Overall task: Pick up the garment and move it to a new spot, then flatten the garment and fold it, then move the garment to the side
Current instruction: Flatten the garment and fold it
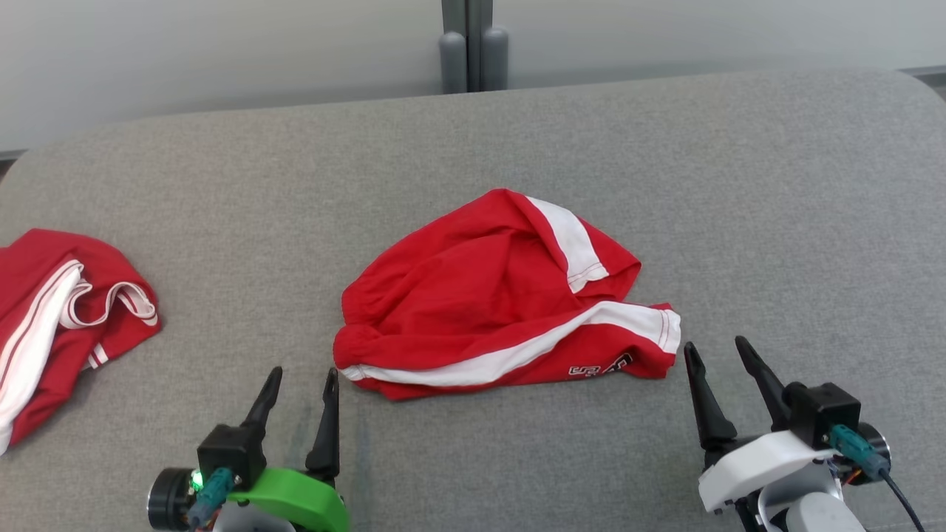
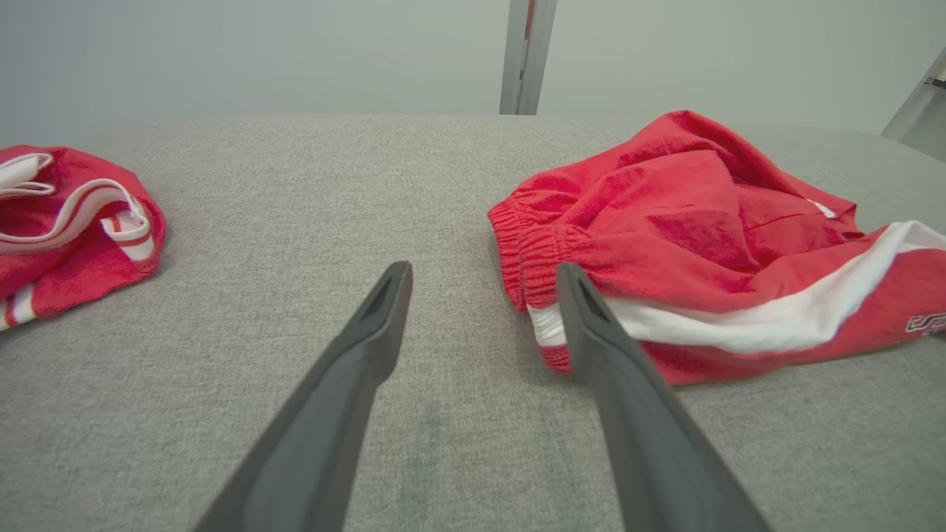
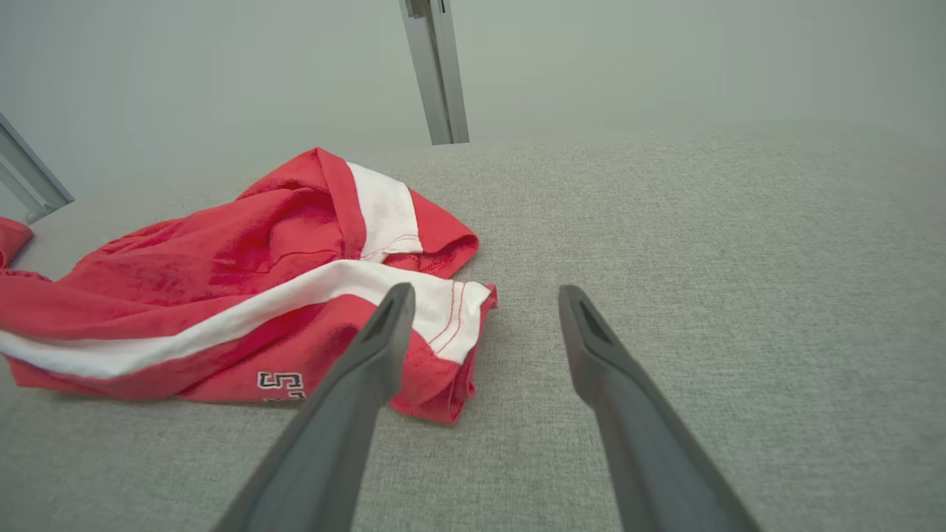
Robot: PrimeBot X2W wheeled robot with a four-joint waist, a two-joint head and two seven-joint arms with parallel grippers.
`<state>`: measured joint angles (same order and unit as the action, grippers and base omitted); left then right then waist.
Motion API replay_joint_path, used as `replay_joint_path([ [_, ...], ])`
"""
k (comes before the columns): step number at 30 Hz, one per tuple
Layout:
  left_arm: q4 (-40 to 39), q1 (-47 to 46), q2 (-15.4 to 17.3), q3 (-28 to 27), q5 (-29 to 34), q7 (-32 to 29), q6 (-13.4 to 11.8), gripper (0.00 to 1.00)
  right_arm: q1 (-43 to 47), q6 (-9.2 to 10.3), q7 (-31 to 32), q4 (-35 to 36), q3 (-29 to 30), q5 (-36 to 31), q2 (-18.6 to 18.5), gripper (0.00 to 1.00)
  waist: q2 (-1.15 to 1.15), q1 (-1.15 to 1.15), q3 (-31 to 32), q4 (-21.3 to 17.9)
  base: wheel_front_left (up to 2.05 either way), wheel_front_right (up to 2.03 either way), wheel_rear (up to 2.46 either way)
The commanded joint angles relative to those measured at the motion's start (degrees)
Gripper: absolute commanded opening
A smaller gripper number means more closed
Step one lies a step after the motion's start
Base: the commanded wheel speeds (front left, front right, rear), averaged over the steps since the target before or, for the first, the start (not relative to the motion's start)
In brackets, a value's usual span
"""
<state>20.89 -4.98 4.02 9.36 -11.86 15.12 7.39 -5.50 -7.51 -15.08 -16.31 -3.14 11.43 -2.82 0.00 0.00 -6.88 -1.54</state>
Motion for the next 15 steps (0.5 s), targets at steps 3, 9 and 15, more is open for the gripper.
replay_joint_path([
  [3, 0.7, 2.8, -0.6, -0.3, 0.6, 0.0, 0.2, 1.00, 2.2, 0.04, -0.1, -0.7, 0.0, 0.7, -0.2, 1.00, 0.00, 0.00, 2.8, -0.1, 0.00, 0.00, 0.00],
  [9, 0.6, 4.0, -0.9, -0.1, 0.2, 0.0, 0.2, 1.00, 2.6, 0.04, -0.1, -1.1, -0.3, 1.3, -0.2, 1.00, 0.00, 0.00, 3.1, 0.3, 0.00, 0.00, 0.00],
  [15, 0.4, 2.3, -1.0, 0.6, 0.1, 0.0, 0.2, 1.00, 0.1, 0.04, -0.1, -3.5, -1.0, 2.7, -0.2, 1.00, 0.00, 0.00, 1.7, 1.2, 0.00, 0.00, 0.00],
])
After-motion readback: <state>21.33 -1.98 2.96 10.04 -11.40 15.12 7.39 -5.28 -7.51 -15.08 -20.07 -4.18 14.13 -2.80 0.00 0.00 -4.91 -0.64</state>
